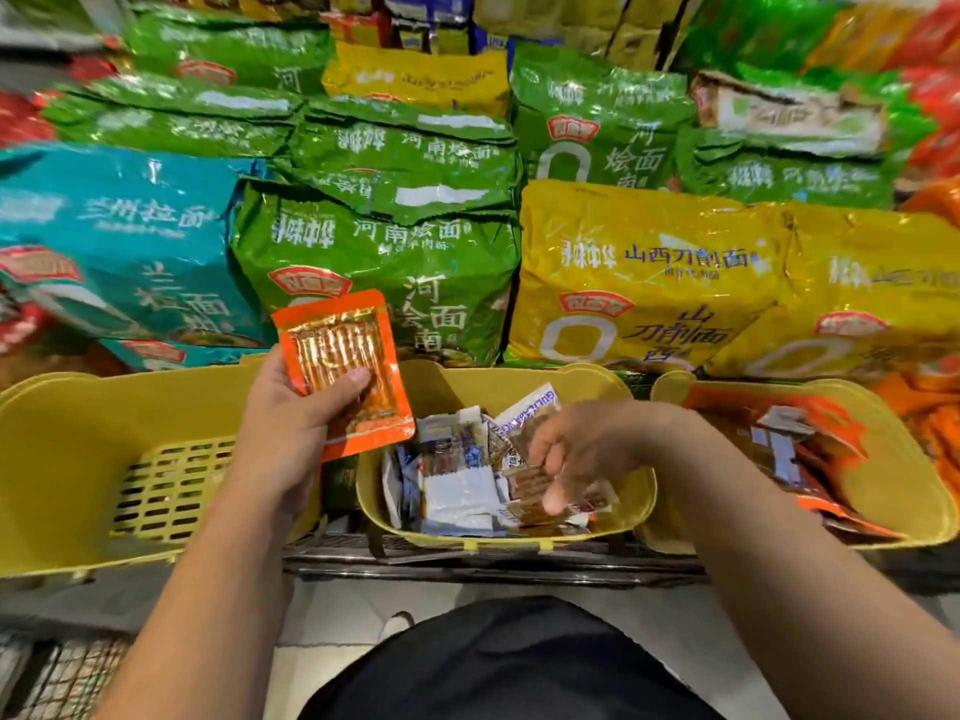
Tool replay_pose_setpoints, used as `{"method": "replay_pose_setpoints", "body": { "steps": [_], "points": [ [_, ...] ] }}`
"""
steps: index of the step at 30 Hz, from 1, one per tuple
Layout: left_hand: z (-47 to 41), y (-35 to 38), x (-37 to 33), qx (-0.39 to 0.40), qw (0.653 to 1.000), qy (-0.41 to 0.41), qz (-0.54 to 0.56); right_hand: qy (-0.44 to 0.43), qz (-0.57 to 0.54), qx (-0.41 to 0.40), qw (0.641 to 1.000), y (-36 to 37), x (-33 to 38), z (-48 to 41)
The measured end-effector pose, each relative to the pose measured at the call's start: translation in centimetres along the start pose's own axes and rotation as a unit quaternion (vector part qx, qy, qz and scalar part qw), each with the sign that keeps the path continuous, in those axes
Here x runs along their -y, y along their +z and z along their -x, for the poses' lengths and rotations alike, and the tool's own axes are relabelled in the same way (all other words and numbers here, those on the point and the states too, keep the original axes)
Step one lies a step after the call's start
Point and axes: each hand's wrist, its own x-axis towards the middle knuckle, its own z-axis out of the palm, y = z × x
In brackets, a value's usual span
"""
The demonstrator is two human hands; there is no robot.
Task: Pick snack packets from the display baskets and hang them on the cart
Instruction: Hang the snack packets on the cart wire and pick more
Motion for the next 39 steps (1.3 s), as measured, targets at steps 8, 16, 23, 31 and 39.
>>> {"method": "replay_pose_setpoints", "body": {
  "steps": [8, 16, 23, 31, 39],
  "points": [
    [-0.6, 0.1, 0.9, 0.073, 0.997, -0.014, -0.007, 0.084, 0.130, -0.154, 0.976, 1.5, 1.0, -1.6],
    [-0.3, 1.0, 1.2, 0.130, 0.990, -0.050, -0.026, 0.111, 0.334, -0.082, 0.933, 3.8, 3.0, -2.3],
    [-0.8, 0.1, 1.0, 0.125, 0.990, -0.056, -0.018, 0.108, -0.025, -0.316, 0.942, 0.9, 0.9, 3.5],
    [-1.1, 0.1, 1.0, 0.126, 0.990, -0.060, -0.017, 0.208, -0.142, -0.325, 0.911, 3.4, 2.2, 0.3],
    [-1.4, -0.4, 1.0, 0.150, 0.987, -0.053, -0.032, 0.275, -0.140, -0.254, 0.917, 4.6, 2.4, -1.8]
  ]
}}
